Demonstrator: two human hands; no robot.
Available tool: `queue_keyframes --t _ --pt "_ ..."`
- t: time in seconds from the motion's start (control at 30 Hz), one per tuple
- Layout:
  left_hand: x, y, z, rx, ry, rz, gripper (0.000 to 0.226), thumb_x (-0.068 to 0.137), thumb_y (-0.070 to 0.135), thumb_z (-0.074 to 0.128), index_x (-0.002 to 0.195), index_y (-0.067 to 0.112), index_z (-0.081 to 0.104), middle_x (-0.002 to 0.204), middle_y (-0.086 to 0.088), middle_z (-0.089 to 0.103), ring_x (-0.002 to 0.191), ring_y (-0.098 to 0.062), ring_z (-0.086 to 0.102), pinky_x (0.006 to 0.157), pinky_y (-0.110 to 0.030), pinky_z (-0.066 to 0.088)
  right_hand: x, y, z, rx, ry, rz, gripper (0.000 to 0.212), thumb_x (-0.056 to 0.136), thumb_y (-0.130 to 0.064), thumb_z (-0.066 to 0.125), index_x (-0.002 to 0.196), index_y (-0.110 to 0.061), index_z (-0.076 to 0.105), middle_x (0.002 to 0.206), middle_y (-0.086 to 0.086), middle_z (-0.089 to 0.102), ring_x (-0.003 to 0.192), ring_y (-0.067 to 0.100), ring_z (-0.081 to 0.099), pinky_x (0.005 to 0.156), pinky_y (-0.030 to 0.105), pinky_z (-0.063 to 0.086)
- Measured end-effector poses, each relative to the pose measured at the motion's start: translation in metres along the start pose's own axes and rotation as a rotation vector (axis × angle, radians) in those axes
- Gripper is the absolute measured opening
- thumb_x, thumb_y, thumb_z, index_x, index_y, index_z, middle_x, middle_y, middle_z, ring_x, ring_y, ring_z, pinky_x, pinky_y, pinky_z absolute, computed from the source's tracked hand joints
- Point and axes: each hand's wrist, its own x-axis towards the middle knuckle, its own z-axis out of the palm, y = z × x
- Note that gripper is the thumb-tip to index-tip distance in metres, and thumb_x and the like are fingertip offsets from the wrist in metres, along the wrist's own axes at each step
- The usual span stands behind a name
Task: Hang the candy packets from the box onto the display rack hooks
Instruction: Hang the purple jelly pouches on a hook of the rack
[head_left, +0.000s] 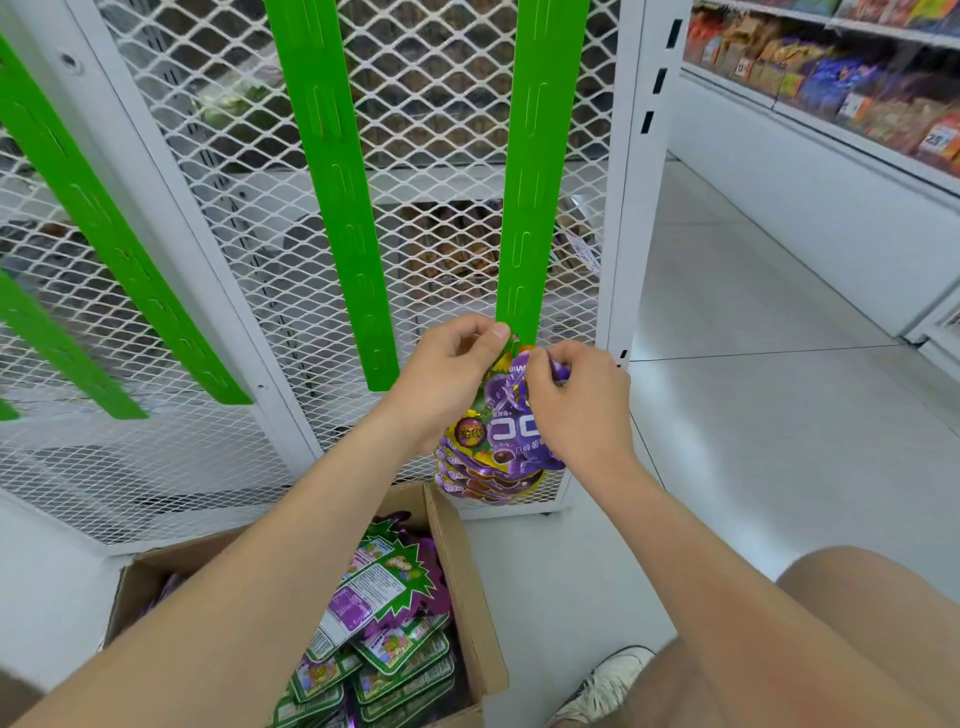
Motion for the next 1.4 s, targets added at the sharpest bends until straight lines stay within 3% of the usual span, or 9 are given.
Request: queue_keyframes --t 0.1,0.23,0.33,0.5,0.73,0.97,1.07,1.13,1.4 --pt "0.003 -0.011 -0.008 0.221 0.040 0.106 0.015 0.108 0.023 0.059 0.100 0.024 0.072 0.092 -0.009 0.075 0.084 -0.009 0.064 0.085 -0.036 0.051 0.003 0.011 0.003 -0.137 -0.060 -0.057 0.045 0.103 -0.039 0.057 0.063 -0.019 0.053 0.058 -0.002 0.053 0.058 0.020 0.049 0.062 0.040 0.045" --pt "-0.018 -0.028 -0.017 0.559 0.161 0.241 0.034 0.102 0.011 0.064 0.134 0.021 0.063 0.127 0.007 0.069 0.118 -0.004 0.062 0.104 -0.024 0.048 -0.012 0.007 0.004 -0.221 0.083 -0.096 0.035 0.091 -0.031 0.072 0.118 -0.014 0.059 0.117 0.008 0.058 0.105 0.027 0.055 0.091 0.041 0.048" --pt "-0.045 -0.062 -0.037 0.683 0.246 0.249 0.036 0.099 0.008 0.063 0.133 0.019 0.060 0.128 0.002 0.059 0.118 -0.011 0.056 0.101 -0.026 0.045 -0.037 -0.004 0.015 -0.163 -0.139 -0.194 0.023 0.087 -0.018 0.068 0.107 -0.018 0.058 0.102 0.001 0.062 0.093 0.019 0.058 0.083 0.037 0.050" --pt "-0.093 -0.151 -0.093 0.949 0.000 -0.234 0.021 0.097 0.007 0.055 0.102 0.019 0.072 0.097 -0.003 0.075 0.089 -0.025 0.071 0.079 -0.044 0.059 -0.083 -0.014 0.058 -0.267 -0.806 -0.325 0.011 0.091 -0.022 0.059 0.089 -0.022 0.070 0.069 -0.002 0.070 0.068 0.019 0.068 0.070 0.039 0.059" --pt "-0.146 -0.242 -0.148 1.168 -0.085 -0.903 0.068 0.095 0.034 0.067 0.152 0.017 0.033 0.164 -0.019 0.021 0.149 -0.059 0.020 0.117 -0.071 0.028 -0.105 0.001 0.100 -0.517 -0.993 -0.441 0.017 0.093 -0.029 0.051 0.095 -0.019 0.064 0.087 0.008 0.068 0.082 0.035 0.068 0.069 0.042 0.059" --pt "-0.164 -0.260 -0.173 1.098 -0.031 -0.844 0.037 0.098 0.037 0.068 0.120 0.009 0.057 0.122 -0.015 0.068 0.114 -0.038 0.066 0.087 -0.043 0.056 -0.110 0.005 0.122 -0.589 -1.062 -0.460 0.016 0.097 -0.027 0.050 0.098 -0.020 0.065 0.085 0.004 0.065 0.073 0.028 0.066 0.068 0.043 0.060" --pt "-0.168 -0.261 -0.176 1.076 -0.062 -0.877 0.028 0.091 0.044 0.065 0.086 0.018 0.056 0.093 -0.009 0.068 0.106 -0.038 0.065 0.099 -0.047 0.052 -0.114 0.002 0.127 -0.603 -1.084 -0.484 0.018 0.099 -0.027 0.050 0.105 -0.018 0.065 0.093 0.008 0.066 0.078 0.030 0.065 0.067 0.041 0.057" --pt "-0.170 -0.268 -0.177 1.077 -0.100 -0.903 0.032 0.081 0.053 0.064 0.088 0.023 0.058 0.094 -0.006 0.067 0.111 -0.041 0.061 0.108 -0.055 0.043 -0.118 0.001 0.130 -0.617 -1.098 -0.502 0.019 0.101 -0.026 0.050 0.107 -0.017 0.065 0.096 0.008 0.066 0.078 0.029 0.064 0.064 0.038 0.052" --pt "-0.174 -0.257 -0.182 1.128 -0.184 -0.805 0.035 0.073 0.020 0.074 0.106 0.015 0.065 0.088 -0.002 0.069 0.082 -0.023 0.069 0.069 -0.037 0.061 -0.131 -0.017 0.137 -0.664 -1.125 -0.545 0.024 0.103 -0.029 0.048 0.116 -0.018 0.064 0.106 0.009 0.067 0.091 0.033 0.068 0.072 0.040 0.055"
